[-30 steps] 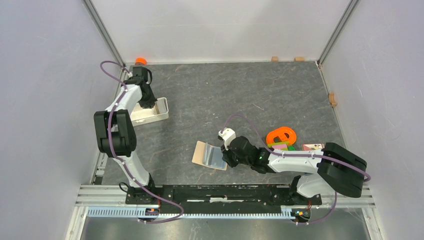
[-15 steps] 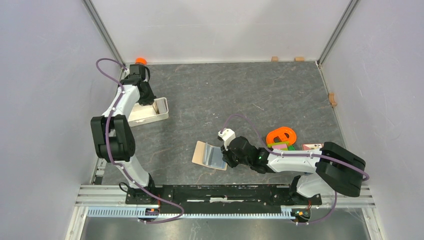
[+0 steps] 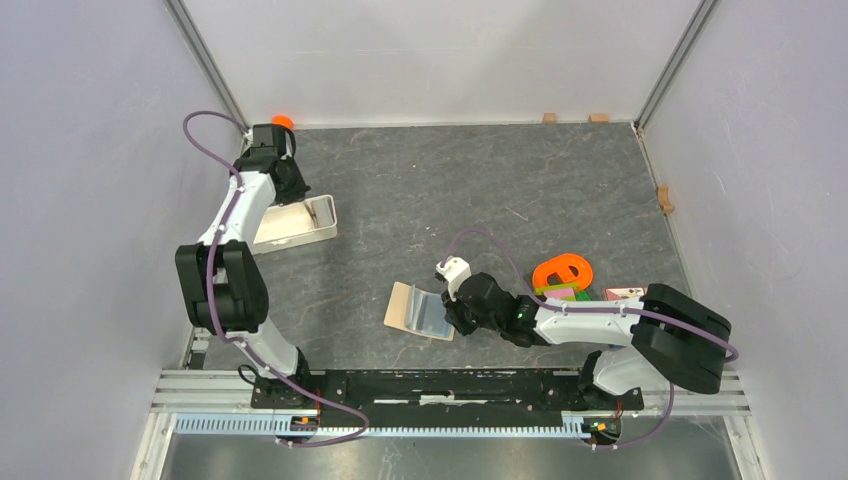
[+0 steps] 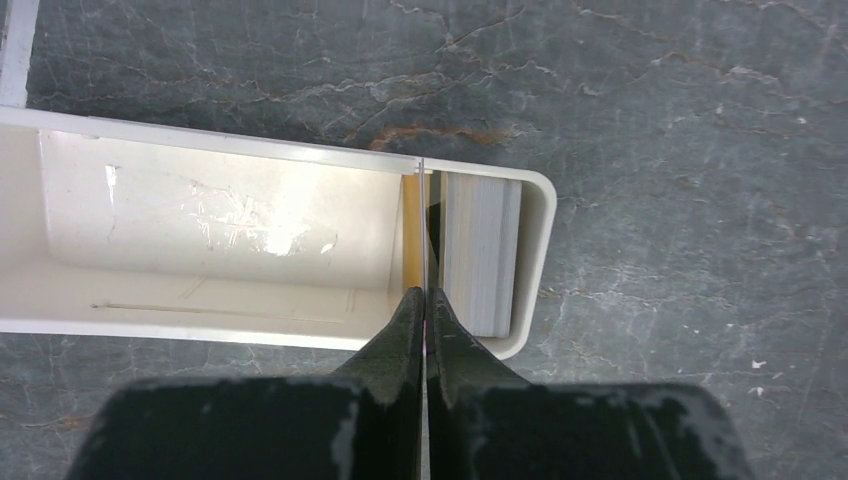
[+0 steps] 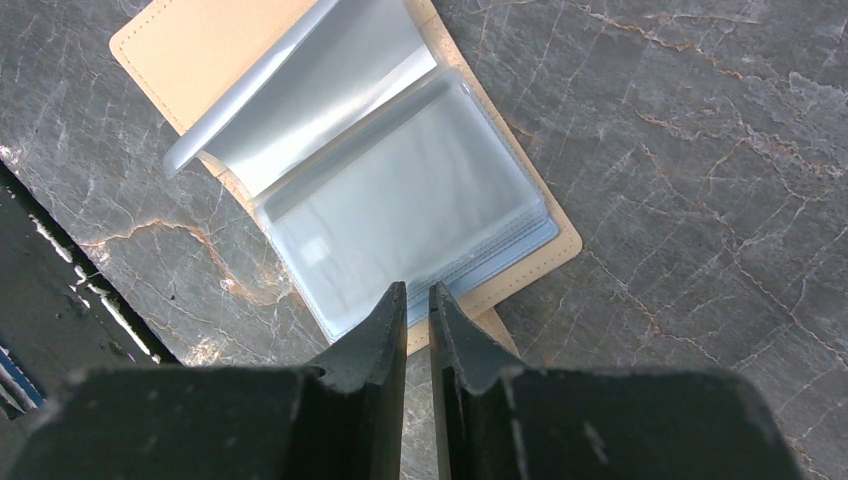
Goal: Put the credit cards into the card holder
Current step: Pick up the credit card from the storage box.
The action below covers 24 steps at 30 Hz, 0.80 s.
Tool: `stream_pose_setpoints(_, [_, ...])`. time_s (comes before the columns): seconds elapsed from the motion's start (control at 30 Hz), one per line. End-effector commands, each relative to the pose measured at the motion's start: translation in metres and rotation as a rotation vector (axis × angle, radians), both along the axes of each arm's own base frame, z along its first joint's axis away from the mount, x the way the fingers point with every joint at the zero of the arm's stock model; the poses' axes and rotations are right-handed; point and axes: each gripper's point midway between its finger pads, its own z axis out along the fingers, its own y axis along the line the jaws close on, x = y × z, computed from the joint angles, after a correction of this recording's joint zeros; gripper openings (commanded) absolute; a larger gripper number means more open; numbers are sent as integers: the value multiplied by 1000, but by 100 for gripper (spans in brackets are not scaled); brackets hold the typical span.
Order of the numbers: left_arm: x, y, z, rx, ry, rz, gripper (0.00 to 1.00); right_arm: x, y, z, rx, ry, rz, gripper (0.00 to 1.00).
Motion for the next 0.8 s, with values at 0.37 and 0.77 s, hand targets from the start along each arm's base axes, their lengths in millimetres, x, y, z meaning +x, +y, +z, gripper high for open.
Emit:
stream_pose_setpoints(0.37, [3,13,18,86,-1,-23,33,5,16,14,39,-14,12,18])
stream_pose_setpoints(0.77, [11,-13,13,-31,-46,-99,36,5,15,15,41,-16,8,18])
